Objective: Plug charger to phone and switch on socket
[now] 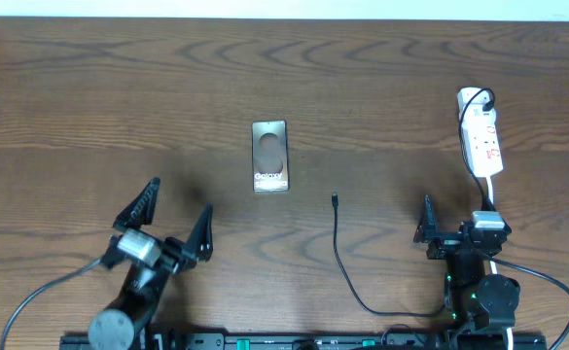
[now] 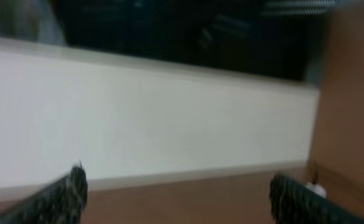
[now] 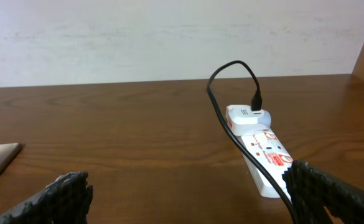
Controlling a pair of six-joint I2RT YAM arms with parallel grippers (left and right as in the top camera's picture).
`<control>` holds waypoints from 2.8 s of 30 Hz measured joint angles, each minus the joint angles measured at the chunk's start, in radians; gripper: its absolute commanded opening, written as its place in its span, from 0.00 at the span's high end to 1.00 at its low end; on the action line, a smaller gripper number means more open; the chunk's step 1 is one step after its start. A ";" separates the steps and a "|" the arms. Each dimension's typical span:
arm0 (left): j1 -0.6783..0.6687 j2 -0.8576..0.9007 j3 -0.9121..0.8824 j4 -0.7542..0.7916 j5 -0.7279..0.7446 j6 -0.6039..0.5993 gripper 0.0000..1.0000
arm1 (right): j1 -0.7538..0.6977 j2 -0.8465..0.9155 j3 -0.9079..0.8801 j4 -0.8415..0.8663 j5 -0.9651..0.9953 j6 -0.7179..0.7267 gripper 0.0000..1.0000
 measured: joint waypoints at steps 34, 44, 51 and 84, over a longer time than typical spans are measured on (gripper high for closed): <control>0.000 1.050 1.299 -0.877 0.489 0.023 0.09 | 0.000 0.000 -0.001 0.001 -0.001 0.000 0.01; -0.112 1.234 1.787 -1.659 0.027 0.140 0.09 | 0.000 0.000 -0.001 0.001 -0.001 0.000 0.01; -0.300 1.545 2.026 -1.959 -0.365 0.177 0.09 | 0.000 0.000 -0.001 0.001 -0.001 0.000 0.01; -0.481 2.199 2.028 -1.831 -0.466 -0.090 0.08 | 0.000 0.000 -0.001 0.001 -0.001 0.000 0.01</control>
